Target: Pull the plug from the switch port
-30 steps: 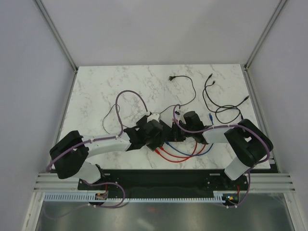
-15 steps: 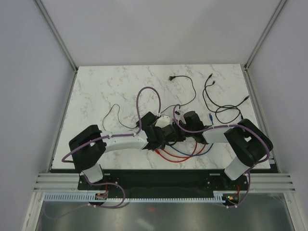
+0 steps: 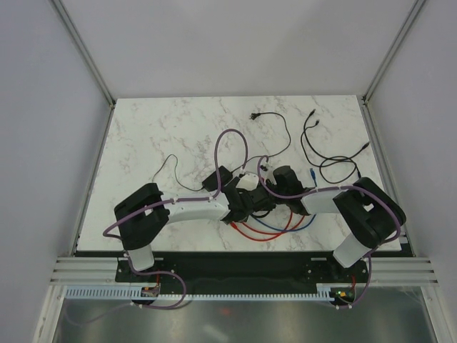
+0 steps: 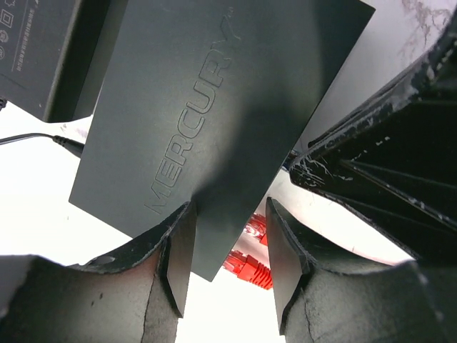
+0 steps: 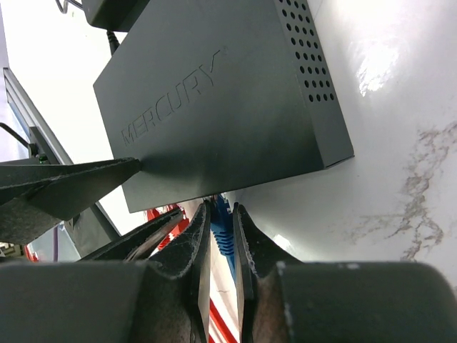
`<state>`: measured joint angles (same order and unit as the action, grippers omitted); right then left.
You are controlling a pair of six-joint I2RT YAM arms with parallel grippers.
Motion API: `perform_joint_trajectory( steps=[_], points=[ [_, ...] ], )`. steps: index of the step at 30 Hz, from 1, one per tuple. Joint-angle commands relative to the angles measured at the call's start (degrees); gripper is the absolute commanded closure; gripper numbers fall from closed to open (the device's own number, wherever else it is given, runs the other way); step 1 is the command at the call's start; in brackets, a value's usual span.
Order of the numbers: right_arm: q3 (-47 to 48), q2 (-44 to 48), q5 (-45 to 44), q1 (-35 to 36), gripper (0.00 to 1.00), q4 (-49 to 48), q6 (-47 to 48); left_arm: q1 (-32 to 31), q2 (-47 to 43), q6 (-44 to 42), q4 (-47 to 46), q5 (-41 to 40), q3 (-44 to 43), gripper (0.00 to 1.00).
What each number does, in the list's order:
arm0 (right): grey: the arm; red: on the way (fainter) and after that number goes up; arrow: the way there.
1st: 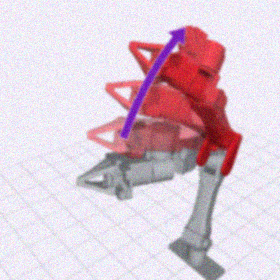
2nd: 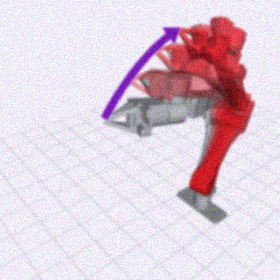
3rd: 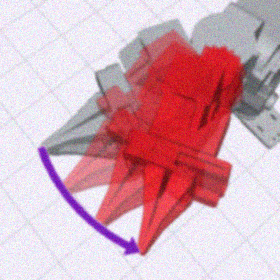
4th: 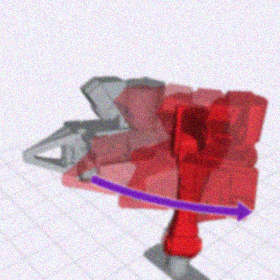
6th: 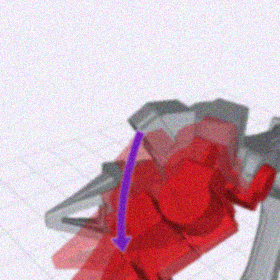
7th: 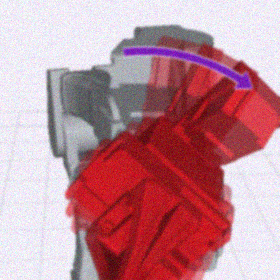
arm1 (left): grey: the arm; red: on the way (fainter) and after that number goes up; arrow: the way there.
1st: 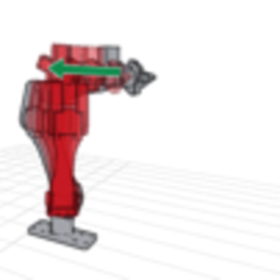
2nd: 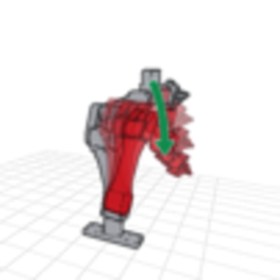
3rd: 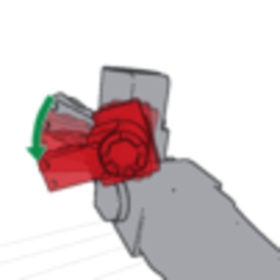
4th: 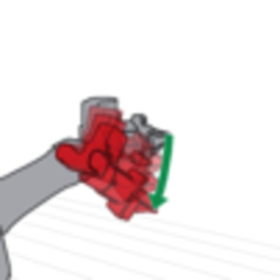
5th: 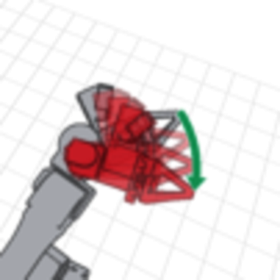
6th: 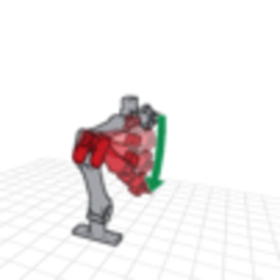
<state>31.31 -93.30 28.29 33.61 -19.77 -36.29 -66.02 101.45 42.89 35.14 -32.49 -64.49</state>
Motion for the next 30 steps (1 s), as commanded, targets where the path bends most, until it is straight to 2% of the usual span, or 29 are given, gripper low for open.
perform_joint_trajectory(
  steps=[1, 10, 13, 24, 30],
  points=[
    [-2.4, 0.7, -4.5, -0.1, 1.0, 3.9, 1.5, 0.9, 2.2, 0.6, 1.2, -2.1, -1.9, 0.48],
    [-4.7, 3.6, -4.7, -0.2, 1.0, 3.2, 0.6, 2.3, 1.8, 1.3, 0.7, 0.1, -1.4, 0.49],
    [-4.1, 7.2, -5.1, -0.2, 1.0, 4.3, 0.4, 2.3, 0.4, 1.2, -1.0, 0.7, 0.2, 0.49],
    [3.5, 21.6, -10.5, -0.2, 1.0, 19.7, 2.3, 2.4, -14.0, 0.9, -12.1, 1.5, 12.9, 0.48],
    [7.1, 27.1, -13.3, -0.3, 1.0, 26.4, 2.7, 2.4, -15.1, 0.9, -13.1, 1.6, 14.6, 0.49]
  ],
)
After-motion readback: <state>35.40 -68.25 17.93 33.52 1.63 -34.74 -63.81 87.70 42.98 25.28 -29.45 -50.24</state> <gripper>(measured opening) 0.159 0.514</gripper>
